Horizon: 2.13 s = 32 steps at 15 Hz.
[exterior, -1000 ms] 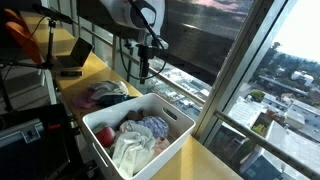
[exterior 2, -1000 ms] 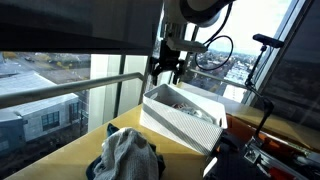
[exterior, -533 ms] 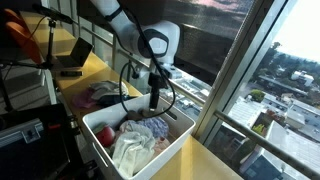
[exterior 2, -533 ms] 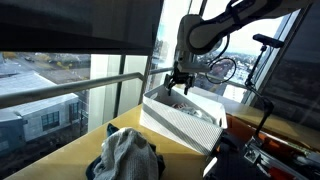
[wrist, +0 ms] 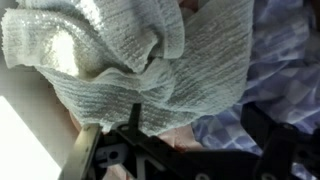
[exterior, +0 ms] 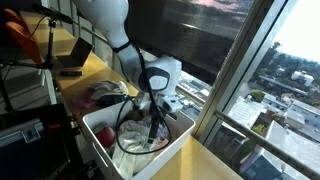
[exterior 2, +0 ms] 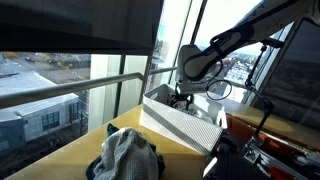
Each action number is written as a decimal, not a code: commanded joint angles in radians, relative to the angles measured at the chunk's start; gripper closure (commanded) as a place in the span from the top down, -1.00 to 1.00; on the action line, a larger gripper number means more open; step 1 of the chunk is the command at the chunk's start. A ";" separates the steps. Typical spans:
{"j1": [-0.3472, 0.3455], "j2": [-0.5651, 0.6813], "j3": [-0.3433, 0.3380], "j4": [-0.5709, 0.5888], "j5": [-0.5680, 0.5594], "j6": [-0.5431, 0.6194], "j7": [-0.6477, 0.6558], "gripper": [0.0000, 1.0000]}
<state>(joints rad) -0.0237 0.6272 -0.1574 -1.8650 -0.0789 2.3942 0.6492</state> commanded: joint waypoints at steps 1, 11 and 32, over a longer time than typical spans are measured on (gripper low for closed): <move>-0.017 0.102 -0.002 0.074 0.061 0.013 -0.039 1.00; -0.027 0.128 0.003 0.087 0.159 -0.039 -0.094 0.11; 0.067 -0.491 0.031 -0.082 0.103 -0.220 -0.066 -0.95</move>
<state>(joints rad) 0.0364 0.2658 -0.1461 -1.9332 0.0579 2.2165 0.5729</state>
